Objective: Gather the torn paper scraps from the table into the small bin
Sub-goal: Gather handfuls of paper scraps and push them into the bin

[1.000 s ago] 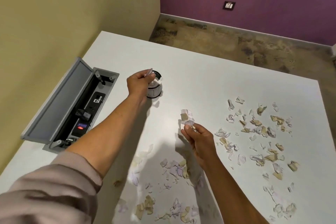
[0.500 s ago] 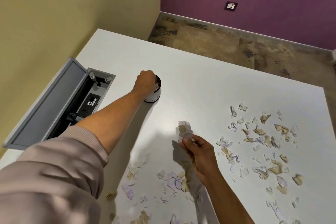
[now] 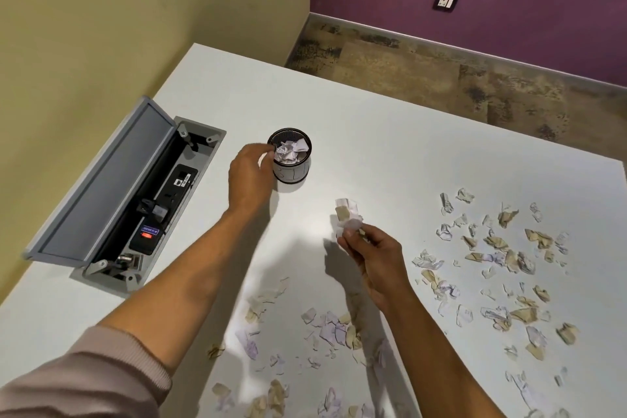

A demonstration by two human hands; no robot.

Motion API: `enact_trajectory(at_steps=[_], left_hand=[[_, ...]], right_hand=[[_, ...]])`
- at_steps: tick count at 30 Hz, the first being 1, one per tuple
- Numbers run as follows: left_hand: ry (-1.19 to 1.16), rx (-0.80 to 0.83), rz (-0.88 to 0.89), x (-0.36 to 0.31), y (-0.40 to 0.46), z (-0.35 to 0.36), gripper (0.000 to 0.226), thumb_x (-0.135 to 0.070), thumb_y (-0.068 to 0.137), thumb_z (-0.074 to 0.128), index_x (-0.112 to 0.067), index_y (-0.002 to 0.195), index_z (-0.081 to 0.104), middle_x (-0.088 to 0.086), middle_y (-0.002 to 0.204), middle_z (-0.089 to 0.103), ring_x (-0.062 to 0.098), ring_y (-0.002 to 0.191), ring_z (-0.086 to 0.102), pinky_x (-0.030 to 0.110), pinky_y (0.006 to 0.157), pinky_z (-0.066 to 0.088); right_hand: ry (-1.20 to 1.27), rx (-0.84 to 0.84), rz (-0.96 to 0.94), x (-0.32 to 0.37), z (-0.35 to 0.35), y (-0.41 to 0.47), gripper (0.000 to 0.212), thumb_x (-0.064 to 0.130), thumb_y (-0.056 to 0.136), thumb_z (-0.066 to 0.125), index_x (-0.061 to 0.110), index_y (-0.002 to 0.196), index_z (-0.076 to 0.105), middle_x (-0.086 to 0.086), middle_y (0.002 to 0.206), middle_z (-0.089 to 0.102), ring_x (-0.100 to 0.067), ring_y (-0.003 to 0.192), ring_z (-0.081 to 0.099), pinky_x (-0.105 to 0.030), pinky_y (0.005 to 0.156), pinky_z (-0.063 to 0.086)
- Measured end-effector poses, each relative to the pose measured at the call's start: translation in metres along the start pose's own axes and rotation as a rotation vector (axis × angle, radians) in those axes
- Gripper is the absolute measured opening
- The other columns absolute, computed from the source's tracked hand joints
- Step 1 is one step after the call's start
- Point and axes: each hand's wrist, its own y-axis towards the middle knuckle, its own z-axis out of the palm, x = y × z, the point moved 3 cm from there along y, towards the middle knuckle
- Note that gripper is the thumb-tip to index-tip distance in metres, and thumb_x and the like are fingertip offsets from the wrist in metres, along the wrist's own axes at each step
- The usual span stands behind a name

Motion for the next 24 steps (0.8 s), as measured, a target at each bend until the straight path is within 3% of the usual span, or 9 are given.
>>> enact_trajectory(at_steps=[3,7,9,14,17,21,24], left_hand=[[0.036,0.066,-0.055,0.040,-0.046,0.010,0.025,-0.016,0.099,0.050,-0.006,0.115,0.067,0.010,0.121,0.065,0.028,0.116,0.057,0.033,0.099,0.043],[0.287,0.353,0.144,0.084,-0.104,0.036,0.037,-0.021,0.104,0.041,-0.011,0.135,0.056,0.008,0.145,0.050,0.027,0.141,0.037,0.040,0.119,0.024],[0.385,0.415,0.217,0.093,-0.121,0.047,0.040,-0.025,0.105,0.036,-0.014,0.141,0.049,0.004,0.153,0.041,0.026,0.146,0.027,0.041,0.122,0.015],[0.488,0.379,0.287,0.108,-0.134,0.054,0.046,-0.033,0.104,0.032,-0.016,0.146,0.041,0.003,0.156,0.036,0.027,0.146,0.026,0.048,0.121,0.018],[0.515,0.399,0.303,0.111,-0.134,0.058,0.049,-0.035,0.105,0.028,-0.015,0.149,0.036,0.004,0.157,0.033,0.027,0.148,0.023,0.049,0.121,0.017],[0.523,0.384,0.322,0.115,-0.135,0.061,0.050,-0.035,0.105,0.025,-0.015,0.149,0.034,0.004,0.158,0.032,0.026,0.149,0.021,0.048,0.121,0.016],[0.517,0.370,0.323,0.116,-0.135,0.063,0.050,-0.033,0.104,0.028,-0.015,0.150,0.035,0.004,0.158,0.031,0.025,0.150,0.019,0.048,0.121,0.016]], right_hand=[[-0.027,0.021,0.001,0.004,0.010,0.008,0.008,0.006,0.078,0.076,0.013,0.082,0.079,-0.007,0.084,0.074,-0.022,0.083,0.070,-0.025,0.077,0.057],[-0.102,-0.007,-0.045,0.015,0.028,0.022,0.010,0.001,0.081,0.073,0.009,0.084,0.077,-0.006,0.077,0.073,-0.017,0.072,0.071,-0.021,0.069,0.057],[-0.157,-0.029,-0.080,0.025,0.037,0.033,0.009,0.000,0.081,0.074,0.006,0.089,0.075,-0.002,0.074,0.074,-0.015,0.069,0.072,-0.020,0.063,0.056],[-0.325,-0.051,-0.114,0.039,0.066,0.065,0.018,0.005,0.078,0.077,0.003,0.095,0.073,-0.006,0.077,0.074,-0.019,0.072,0.074,-0.031,0.070,0.058],[-0.453,-0.047,-0.161,0.051,0.081,0.082,0.009,0.008,0.077,0.078,0.010,0.085,0.075,-0.004,0.074,0.073,-0.020,0.072,0.074,-0.039,0.079,0.060],[-0.839,-0.058,-0.313,0.074,0.107,0.101,0.009,0.009,0.078,0.073,0.018,0.076,0.075,-0.006,0.078,0.074,-0.022,0.078,0.072,-0.032,0.074,0.057],[-1.186,-0.012,-0.444,0.080,0.134,0.112,0.021,0.004,0.081,0.058,0.016,0.082,0.075,-0.013,0.088,0.071,-0.026,0.081,0.060,-0.025,0.066,0.041]])
